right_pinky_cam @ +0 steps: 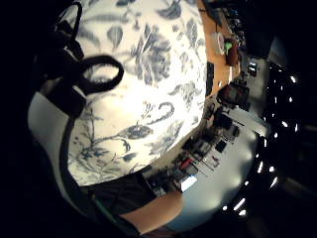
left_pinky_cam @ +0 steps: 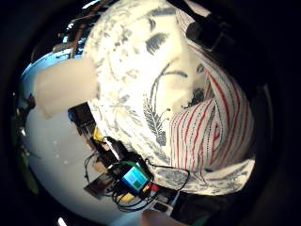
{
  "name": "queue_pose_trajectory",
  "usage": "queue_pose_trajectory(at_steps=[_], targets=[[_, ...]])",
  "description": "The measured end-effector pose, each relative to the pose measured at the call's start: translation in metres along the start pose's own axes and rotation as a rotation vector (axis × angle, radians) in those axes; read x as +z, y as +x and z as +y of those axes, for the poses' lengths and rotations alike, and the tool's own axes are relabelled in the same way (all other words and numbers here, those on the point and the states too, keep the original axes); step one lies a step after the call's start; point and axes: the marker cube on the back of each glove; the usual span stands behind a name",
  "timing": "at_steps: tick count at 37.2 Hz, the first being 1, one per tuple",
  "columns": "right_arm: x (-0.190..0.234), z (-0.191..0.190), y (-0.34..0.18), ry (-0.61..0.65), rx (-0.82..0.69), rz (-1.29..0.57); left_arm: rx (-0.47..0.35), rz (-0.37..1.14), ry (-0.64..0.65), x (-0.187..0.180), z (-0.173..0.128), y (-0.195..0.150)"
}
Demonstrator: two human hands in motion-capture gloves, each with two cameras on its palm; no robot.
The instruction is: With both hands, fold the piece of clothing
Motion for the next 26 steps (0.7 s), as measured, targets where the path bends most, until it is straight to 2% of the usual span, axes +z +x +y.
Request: queue_pose_trajectory(at_steps=[4, 5, 9, 11, 17, 20, 23, 26], targets=[[0.014, 0.013, -0.005, -0.111, 0.22, 0.081, -0.059, 0.132, 0.027, 0.018, -0.008, -0.006], [0.014, 0.011, -0.007, -0.077, 0.211, 0.084, -0.065, 0.146, 0.035, 0.02, -0.009, -0.008], [0.007, -0.007, -0.019, 0.189, 0.03, 0.068, -0.06, 0.134, 0.05, 0.02, -0.009, -0.009], [0.006, -0.011, -0.021, 0.237, -0.006, 0.062, -0.049, 0.126, 0.038, 0.018, -0.008, -0.008], [0.007, -0.01, -0.025, 0.265, -0.03, 0.058, -0.045, 0.085, -0.001, 0.011, -0.008, -0.01], [0.009, -0.01, -0.018, 0.246, 0.083, 0.163, -0.039, 0.084, -0.03, 0.002, -0.007, -0.017], [0.01, -0.007, -0.01, 0.214, 0.2, 0.27, -0.062, 0.144, -0.02, -0.01, -0.008, -0.025], [0.004, 0.0, -0.019, 0.188, 0.108, 0.199, -0.095, 0.213, -0.011, -0.023, -0.005, -0.039]])
